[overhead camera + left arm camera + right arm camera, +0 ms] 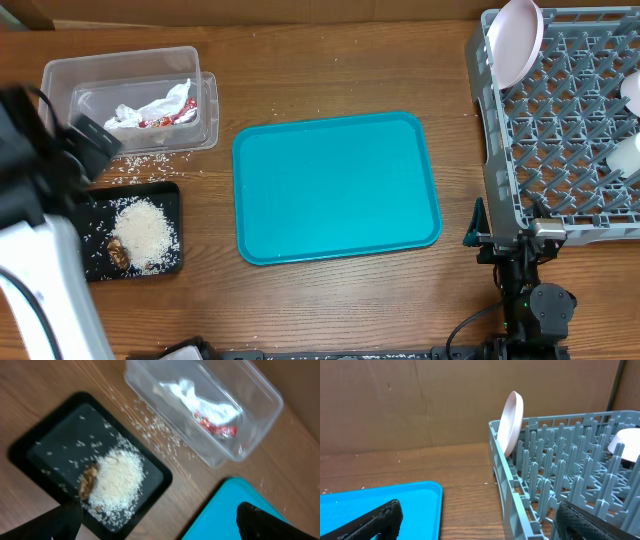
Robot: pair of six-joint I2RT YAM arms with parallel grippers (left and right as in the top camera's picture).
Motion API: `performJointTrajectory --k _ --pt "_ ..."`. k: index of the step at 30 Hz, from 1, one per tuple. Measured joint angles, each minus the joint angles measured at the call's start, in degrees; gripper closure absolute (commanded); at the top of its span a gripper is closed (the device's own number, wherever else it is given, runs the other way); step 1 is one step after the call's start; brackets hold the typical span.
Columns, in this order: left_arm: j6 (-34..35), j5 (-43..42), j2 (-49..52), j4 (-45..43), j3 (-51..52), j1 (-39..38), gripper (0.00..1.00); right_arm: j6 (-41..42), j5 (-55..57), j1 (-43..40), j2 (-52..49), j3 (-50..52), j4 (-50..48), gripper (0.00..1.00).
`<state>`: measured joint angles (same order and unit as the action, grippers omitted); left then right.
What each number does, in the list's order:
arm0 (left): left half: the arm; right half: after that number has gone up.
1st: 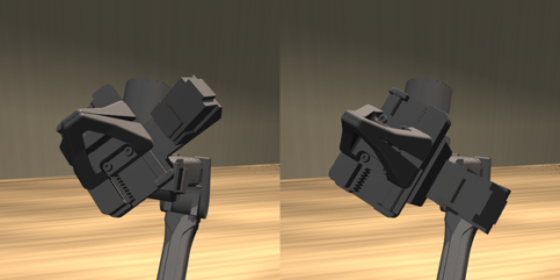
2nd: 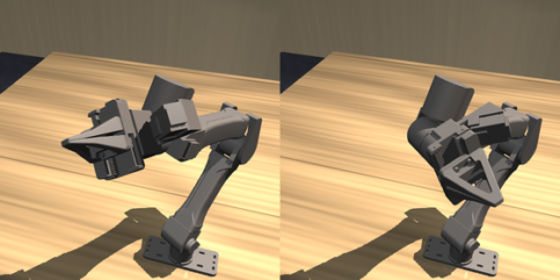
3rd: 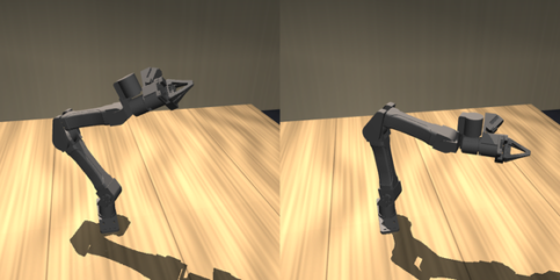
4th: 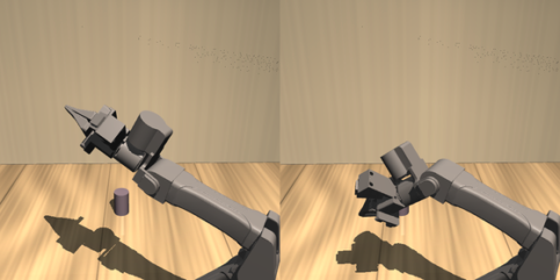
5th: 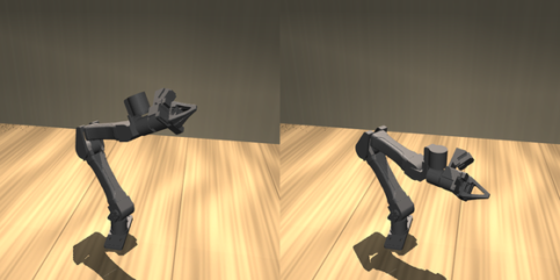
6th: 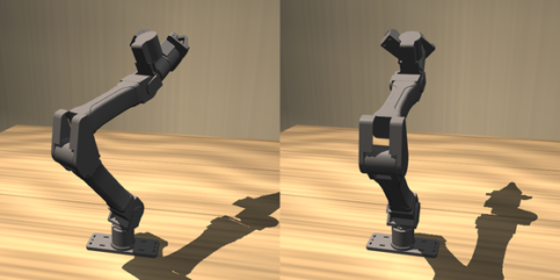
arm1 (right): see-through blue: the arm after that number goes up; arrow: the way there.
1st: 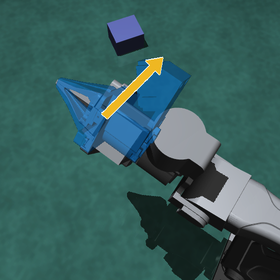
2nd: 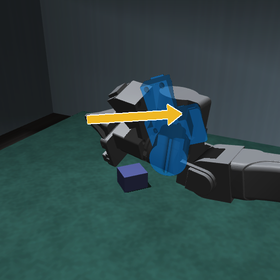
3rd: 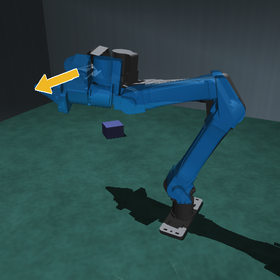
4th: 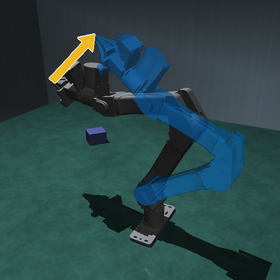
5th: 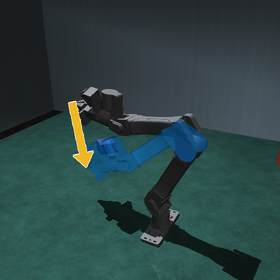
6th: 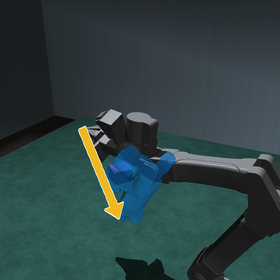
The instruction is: Sort waste into correct bins and load items into the dishwasher
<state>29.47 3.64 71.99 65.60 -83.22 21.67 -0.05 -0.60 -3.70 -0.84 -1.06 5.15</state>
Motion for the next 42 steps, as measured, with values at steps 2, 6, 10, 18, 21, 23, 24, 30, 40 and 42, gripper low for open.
performJointTrajectory --k 2,6,10,18,21,23,24,30,40,42 --pt "-1.1 -1.4 -5.6 -7.0 9.7 -1.9 0.00 0.0 0.0 0.0 0.0 0.0 0.0 0.00" --pt "-3.2 -4.7 -14.8 -24.1 27.9 -6.0 0.00 0.0 0.0 0.0 0.0 0.0 0.0 0.00" --pt "-7.3 -10.1 -23.0 -39.6 43.7 -10.1 0.00 0.0 0.0 0.0 0.0 0.0 0.0 0.00" --pt "-14.9 -13.6 -37.4 -56.2 62.7 -17.2 0.00 0.0 0.0 0.0 0.0 0.0 0.0 0.00" --pt "-16.1 -12.1 -42.6 -58.6 68.0 -19.2 0.00 0.0 0.0 0.0 0.0 0.0 0.0 0.00" --pt "-16.4 -10.9 -45.2 -60.0 70.6 -20.2 0.00 0.0 0.0 0.0 0.0 0.0 0.0 0.00" --pt "-16.5 -10.1 -46.6 -61.4 72.1 -20.7 0.00 0.0 0.0 0.0 0.0 0.0 0.0 0.00" --pt "-16.8 -6.7 -52.2 -70.9 79.8 -23.0 0.00 0.0 0.0 0.0 0.0 0.0 0.0 0.00" --pt "-21.1 -5.1 -55.8 -69.8 82.7 -23.1 0.00 0.0 0.0 0.0 0.0 0.0 0.0 0.00" --pt "-22.8 -5.0 -57.6 -65.8 82.7 -23.1 0.00 0.0 0.0 0.0 0.0 0.0 0.0 0.00"
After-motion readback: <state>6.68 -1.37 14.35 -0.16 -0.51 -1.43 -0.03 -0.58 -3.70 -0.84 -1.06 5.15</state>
